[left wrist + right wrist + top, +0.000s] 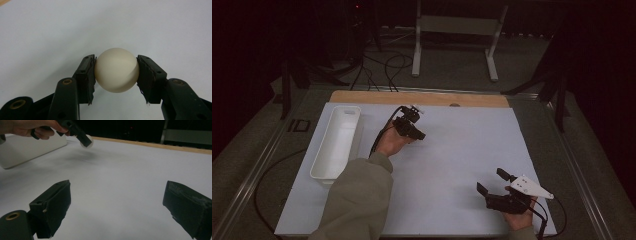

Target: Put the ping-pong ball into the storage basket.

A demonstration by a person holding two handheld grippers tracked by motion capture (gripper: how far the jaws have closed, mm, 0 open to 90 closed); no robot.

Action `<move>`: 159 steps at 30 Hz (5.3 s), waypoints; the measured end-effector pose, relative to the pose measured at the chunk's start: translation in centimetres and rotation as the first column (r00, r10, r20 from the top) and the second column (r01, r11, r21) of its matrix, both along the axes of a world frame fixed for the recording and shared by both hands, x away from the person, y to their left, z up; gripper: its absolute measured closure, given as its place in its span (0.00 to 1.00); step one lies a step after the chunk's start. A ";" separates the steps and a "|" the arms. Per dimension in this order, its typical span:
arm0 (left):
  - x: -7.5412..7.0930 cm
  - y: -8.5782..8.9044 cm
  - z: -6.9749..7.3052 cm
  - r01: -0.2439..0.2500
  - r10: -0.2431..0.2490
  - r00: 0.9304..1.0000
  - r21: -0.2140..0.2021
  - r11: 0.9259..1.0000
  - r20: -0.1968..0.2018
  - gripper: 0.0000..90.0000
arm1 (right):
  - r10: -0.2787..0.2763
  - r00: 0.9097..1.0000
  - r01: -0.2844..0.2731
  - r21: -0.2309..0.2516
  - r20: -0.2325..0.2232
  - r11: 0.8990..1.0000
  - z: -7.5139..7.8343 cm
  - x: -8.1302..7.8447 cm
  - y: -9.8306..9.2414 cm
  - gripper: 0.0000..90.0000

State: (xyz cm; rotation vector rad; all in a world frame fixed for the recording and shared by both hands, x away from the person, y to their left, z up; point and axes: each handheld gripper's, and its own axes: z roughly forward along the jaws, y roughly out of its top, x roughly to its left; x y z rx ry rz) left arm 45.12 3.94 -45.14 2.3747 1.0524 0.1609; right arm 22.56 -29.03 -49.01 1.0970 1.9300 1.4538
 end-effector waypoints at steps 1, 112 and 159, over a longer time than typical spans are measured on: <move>0.0 0.1 0.1 -0.001 0.001 1.000 -0.001 1.000 0.000 0.57 | 0.002 1.000 -0.002 -0.001 0.001 1.000 0.0 0.0 0.0 0.08; -2.4 5.0 5.9 -0.132 0.133 0.990 -0.024 0.991 0.046 0.57 | -0.021 1.000 0.022 -0.055 0.018 0.998 -0.2 0.6 0.8 0.08; -3.0 6.9 7.1 -0.168 0.169 0.984 -0.024 0.986 0.059 0.57 | -0.018 1.000 0.018 -0.057 0.010 0.998 -0.3 0.6 0.8 0.08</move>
